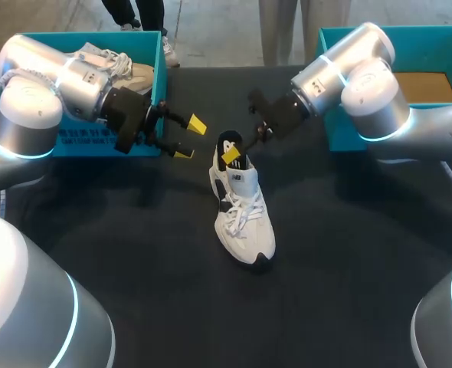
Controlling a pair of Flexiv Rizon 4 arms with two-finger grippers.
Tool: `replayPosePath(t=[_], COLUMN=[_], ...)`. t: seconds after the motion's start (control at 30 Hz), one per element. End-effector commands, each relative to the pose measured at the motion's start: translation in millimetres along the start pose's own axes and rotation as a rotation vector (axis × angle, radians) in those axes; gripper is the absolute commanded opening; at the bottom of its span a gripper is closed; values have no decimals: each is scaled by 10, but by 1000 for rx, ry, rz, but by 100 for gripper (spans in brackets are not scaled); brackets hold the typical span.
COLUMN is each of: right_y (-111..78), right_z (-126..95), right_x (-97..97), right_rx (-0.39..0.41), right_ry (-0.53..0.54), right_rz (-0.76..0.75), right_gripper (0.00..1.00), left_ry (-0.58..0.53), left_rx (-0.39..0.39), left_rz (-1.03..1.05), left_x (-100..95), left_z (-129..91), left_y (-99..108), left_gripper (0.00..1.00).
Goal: Take the shoe out of the shoebox, open the shoe tongue, remove and reinsert the insole, then place the shoe into the shoebox
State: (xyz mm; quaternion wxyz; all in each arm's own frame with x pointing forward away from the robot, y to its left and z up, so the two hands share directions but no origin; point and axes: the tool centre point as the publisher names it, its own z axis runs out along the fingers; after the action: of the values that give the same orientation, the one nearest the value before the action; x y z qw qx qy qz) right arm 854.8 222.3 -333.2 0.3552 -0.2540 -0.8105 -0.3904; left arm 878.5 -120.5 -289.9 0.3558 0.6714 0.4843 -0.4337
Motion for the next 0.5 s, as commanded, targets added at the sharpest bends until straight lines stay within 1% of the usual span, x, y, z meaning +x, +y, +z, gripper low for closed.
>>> replayPosePath(t=[0.03, 0.2, 0.5], right_y=[24, 38, 98], right_z=[26, 26, -4], right_x=[-101, -102, -103], right_rx=[17, 24, 19], right_ry=[32, 49, 34], right_rz=[37, 71, 58], right_gripper=[0, 0, 0], left_ry=[1, -2, -4], left_rx=[-3, -1, -4], left_rz=[2, 2, 1], left_x=[-2, 2, 13], left_z=[-2, 0, -3], left_y=[-16, -16, -25], left_gripper=[100, 100, 100])
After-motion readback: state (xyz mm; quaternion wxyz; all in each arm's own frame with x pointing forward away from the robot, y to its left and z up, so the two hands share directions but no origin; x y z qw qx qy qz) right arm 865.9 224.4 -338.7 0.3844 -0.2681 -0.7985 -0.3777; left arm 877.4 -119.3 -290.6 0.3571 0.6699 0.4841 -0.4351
